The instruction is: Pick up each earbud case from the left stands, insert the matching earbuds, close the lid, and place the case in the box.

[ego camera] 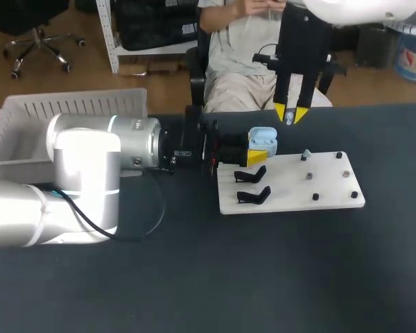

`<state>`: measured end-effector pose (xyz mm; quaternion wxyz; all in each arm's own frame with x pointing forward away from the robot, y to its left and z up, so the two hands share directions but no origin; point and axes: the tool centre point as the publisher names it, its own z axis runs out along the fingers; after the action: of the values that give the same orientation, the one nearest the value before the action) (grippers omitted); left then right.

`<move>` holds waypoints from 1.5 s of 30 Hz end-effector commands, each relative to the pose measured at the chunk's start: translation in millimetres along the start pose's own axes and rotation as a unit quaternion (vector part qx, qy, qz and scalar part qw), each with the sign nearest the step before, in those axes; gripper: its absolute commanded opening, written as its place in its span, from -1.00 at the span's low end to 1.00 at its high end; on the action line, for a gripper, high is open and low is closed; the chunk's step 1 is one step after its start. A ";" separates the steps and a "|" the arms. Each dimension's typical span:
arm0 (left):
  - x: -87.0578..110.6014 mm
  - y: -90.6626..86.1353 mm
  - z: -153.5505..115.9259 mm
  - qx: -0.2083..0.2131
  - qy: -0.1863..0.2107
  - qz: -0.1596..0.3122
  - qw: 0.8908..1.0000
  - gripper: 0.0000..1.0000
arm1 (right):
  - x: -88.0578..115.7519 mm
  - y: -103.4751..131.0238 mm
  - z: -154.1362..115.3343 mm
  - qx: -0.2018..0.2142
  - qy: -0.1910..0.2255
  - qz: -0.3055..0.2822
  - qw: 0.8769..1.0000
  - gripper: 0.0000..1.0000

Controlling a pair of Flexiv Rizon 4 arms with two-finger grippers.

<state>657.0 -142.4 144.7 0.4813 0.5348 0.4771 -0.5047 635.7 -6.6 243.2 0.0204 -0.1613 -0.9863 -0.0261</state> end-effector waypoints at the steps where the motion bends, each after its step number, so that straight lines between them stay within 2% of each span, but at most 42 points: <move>1: 1.0 0.5 0.5 -0.001 -0.001 0.001 1.000 -1.00 | 5.0 1.6 3.7 0.016 0.005 0.020 1.000 -1.00; 7: 1.0 0.5 0.5 -0.001 -0.001 0.001 1.000 -1.00 | 9.1 5.6 12.5 0.034 0.016 0.031 0.999 -1.00; 20: 1.0 0.5 0.5 -0.001 -0.001 0.001 1.000 -1.00 | 9.1 5.6 12.5 0.034 0.016 0.031 0.999 -1.00; 28: 1.8 1.1 0.4 -0.005 -0.004 0.006 1.000 -1.00 | 10.8 12.4 15.9 0.045 0.043 0.048 0.997 -1.00; 45: 6.0 -1.8 4.7 0.002 -0.008 0.008 1.000 -1.00 | 9.8 17.7 24.5 0.033 0.051 0.063 0.996 -1.00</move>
<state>654.6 -145.1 140.8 0.4865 0.5356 0.4699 -0.5056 631.3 15.2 221.7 0.0778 -0.2201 -0.9724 0.0011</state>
